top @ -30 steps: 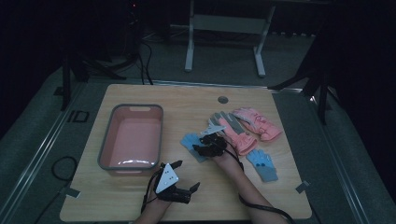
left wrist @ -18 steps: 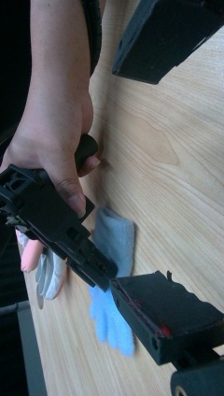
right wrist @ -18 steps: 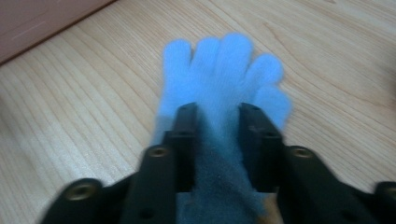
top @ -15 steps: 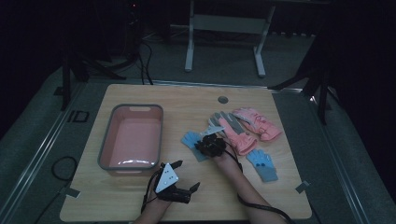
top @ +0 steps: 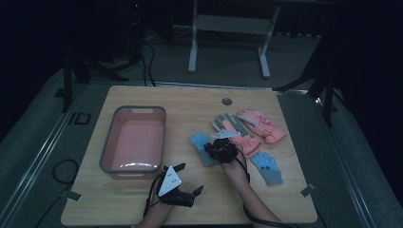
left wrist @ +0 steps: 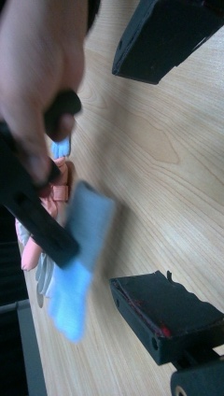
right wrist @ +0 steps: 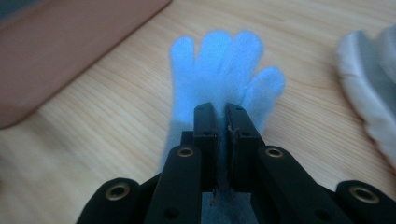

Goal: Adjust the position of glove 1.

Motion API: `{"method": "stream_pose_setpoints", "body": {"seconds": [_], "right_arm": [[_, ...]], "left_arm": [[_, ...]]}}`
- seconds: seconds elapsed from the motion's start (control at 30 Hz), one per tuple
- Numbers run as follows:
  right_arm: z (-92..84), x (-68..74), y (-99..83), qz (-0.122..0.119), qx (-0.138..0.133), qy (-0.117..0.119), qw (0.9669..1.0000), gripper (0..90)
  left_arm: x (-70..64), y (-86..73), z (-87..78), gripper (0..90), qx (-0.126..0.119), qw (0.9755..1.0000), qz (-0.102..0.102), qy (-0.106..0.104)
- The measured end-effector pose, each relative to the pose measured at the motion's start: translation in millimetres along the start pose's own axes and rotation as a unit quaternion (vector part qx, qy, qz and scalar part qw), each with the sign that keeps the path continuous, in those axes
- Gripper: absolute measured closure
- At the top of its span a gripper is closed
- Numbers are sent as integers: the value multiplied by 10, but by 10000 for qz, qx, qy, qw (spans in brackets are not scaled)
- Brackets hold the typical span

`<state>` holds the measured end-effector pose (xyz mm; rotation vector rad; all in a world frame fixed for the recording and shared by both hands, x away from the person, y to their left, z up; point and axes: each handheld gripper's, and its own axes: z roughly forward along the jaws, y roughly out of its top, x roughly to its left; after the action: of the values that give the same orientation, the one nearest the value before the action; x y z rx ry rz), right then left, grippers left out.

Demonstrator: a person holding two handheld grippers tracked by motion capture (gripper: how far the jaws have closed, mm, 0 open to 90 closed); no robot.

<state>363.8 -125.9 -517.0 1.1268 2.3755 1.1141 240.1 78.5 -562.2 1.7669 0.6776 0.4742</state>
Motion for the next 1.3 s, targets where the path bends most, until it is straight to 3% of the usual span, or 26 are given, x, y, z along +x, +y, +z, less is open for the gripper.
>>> {"method": "stream_pose_setpoints", "body": {"seconds": [0.07,0.13,0.27,0.5,0.57,0.63,0.97,1.07,1.23,1.3], "right_arm": [[-66,7,-1,80,-40,-36,10000,843],[-259,46,-12,196,-175,-238,9994,843],[-450,104,-66,335,-246,-523,9978,843],[-589,81,-302,802,-149,-950,9921,843],[-617,74,-385,984,-118,-963,9904,843],[-635,100,-475,1025,-87,-1075,9889,843],[-609,115,-787,1314,171,-1089,9852,841],[-571,102,-817,1312,198,-1128,9847,827],[-473,95,-852,1120,293,-1218,9858,696],[-457,90,-849,1070,270,-1255,9859,683]], "left_arm": [[-2,0,1,21,-1,10000,0,2],[-1,0,0,21,8,10000,8,8],[-3,1,0,21,7,10000,18,15],[-4,0,0,21,-3,10000,26,7],[-5,0,0,21,-1,10000,32,7],[-4,0,-1,21,5,10000,34,7],[-5,1,0,21,10,10000,24,14],[-6,1,1,21,15,10000,28,19],[-5,0,0,21,11,10000,23,19],[-4,1,0,22,11,10000,21,17]]}}
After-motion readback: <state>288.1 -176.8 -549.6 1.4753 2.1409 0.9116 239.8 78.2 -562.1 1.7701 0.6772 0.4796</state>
